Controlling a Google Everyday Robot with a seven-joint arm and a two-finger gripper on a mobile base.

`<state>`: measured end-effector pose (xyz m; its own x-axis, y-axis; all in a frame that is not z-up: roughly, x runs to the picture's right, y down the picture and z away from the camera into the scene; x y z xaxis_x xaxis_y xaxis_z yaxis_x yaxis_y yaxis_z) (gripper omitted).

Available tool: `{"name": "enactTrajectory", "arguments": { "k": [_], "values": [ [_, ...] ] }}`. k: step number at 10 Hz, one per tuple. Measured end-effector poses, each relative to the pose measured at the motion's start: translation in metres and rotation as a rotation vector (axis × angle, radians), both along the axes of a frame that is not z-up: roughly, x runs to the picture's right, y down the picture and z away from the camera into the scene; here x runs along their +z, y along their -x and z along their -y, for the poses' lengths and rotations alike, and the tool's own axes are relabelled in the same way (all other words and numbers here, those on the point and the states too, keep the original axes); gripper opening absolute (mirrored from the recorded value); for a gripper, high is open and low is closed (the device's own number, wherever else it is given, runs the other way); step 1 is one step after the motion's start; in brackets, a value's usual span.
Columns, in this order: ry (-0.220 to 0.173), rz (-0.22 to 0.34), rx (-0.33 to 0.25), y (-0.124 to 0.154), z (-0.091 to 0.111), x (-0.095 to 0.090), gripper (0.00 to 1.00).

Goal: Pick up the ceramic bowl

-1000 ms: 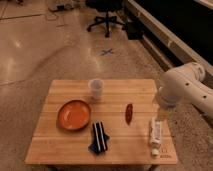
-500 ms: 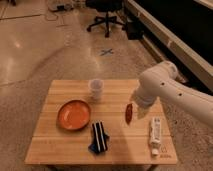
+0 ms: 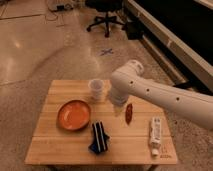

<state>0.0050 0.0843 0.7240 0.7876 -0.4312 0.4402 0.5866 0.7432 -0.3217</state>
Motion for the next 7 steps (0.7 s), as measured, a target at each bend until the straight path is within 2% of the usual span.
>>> {"name": "enactTrajectory", "arguments": {
  "k": [3, 5, 7],
  "values": [
    [0.009, 0.035, -0.091, 0.039, -0.015, 0.024, 0.65],
    [0.011, 0.051, -0.129, 0.056, -0.025, 0.034, 0.65],
    [0.018, 0.089, -0.176, 0.086, -0.04, 0.046, 0.65]
  ]
}}
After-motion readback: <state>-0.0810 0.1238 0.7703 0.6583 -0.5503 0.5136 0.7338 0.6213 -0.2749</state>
